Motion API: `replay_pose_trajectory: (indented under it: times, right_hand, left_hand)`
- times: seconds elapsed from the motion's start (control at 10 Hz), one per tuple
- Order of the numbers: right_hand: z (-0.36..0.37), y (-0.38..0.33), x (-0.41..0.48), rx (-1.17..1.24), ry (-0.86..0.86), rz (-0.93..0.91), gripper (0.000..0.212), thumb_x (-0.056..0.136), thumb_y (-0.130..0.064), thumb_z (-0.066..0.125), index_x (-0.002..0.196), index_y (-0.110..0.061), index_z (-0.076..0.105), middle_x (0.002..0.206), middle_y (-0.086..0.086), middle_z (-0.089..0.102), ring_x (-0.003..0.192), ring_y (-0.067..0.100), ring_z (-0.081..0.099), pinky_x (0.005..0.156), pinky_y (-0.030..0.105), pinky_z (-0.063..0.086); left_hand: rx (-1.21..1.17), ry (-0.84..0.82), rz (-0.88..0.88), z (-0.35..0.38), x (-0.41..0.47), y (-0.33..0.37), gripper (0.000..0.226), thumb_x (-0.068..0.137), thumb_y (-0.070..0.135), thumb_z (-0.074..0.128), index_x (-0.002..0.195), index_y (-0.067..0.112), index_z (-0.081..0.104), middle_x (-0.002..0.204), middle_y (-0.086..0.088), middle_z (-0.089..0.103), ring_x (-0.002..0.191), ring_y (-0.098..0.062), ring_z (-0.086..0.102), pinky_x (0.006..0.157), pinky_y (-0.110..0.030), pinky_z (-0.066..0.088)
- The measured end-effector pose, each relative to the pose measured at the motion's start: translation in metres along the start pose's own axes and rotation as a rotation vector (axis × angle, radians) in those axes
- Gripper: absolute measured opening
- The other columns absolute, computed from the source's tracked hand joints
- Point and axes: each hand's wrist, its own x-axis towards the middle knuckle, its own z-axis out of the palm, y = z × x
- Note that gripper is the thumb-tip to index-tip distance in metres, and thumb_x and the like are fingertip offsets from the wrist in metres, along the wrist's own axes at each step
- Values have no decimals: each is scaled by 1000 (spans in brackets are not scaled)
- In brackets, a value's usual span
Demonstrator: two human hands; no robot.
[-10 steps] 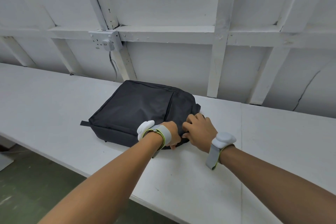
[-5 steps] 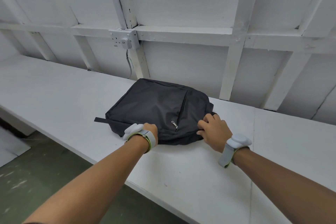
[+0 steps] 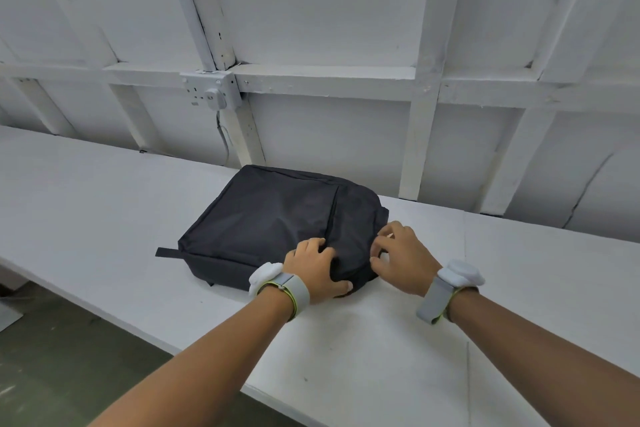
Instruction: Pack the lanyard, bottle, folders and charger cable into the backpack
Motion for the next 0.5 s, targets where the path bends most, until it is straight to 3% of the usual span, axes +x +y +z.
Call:
replay_pose_trajectory:
  times: [0.1,0.2,0.3,0.4,0.5]
  right_hand:
    - [-8,8,-2,131,6,93,12,88,-31,60,88,-23,69,111,-3,51,102,16,55,86,31,49]
    - [-14,14,-3,192,20,177,10,88,-30,61,87,-23,68,108,-3,52,95,17,60,83,29,49]
    - [-28,8,-1,235,26,244,9,89,-28,60,87,-24,67,103,-2,54,91,20,63,78,27,45]
    - [-63,2,2,324,97,292,9,91,-29,60,87,-25,67,97,-7,62,90,18,64,75,24,43]
    - [-118,-10,-18,460,171,320,9,91,-34,61,84,-32,67,86,-12,68,84,11,65,76,26,50]
  left_hand:
    - [-150,94,18,-3,3,-14,44,87,58,54,121,30,62,139,3,47,129,-23,43,107,-42,38]
    - [-411,149,-3,-20,11,-23,26,90,47,57,102,27,68,107,5,61,104,-20,60,92,-36,49]
    - [-616,228,-48,-50,20,-24,19,92,40,58,98,24,67,99,7,67,95,-13,63,83,-28,48]
    - [-886,306,-27,-88,28,-27,18,93,35,58,101,21,66,98,6,71,89,-9,68,82,-31,53]
    - [-1224,279,-49,-103,4,-40,19,96,28,59,101,12,66,96,-9,75,74,-15,72,66,-32,53]
